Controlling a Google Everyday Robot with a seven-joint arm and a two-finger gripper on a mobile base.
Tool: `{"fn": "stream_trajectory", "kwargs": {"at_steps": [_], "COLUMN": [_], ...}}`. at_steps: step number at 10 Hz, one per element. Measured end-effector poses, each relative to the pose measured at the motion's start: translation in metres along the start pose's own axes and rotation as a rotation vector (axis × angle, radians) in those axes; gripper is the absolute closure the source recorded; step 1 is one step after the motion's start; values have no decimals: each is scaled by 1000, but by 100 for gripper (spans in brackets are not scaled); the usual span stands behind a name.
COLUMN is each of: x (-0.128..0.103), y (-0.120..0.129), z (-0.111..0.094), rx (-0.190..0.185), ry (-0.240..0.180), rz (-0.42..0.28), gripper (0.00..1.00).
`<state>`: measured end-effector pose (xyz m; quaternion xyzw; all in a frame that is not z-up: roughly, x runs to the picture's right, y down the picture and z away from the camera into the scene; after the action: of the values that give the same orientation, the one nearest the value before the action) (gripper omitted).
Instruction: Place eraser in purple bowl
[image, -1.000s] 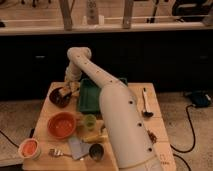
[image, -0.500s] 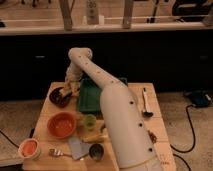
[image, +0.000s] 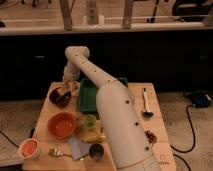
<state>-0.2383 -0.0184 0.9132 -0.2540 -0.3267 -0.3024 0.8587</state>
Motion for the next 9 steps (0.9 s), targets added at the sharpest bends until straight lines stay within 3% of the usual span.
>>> {"fn": "stream_trajectory", "kwargs": {"at_steps": [2,9], "x": [-3,-1], "y": [-3,-2], "z": [2,3], "rx": [-6,-14], "ry": [0,5], "rz": [-13,-19], "gripper": [20,20]}}
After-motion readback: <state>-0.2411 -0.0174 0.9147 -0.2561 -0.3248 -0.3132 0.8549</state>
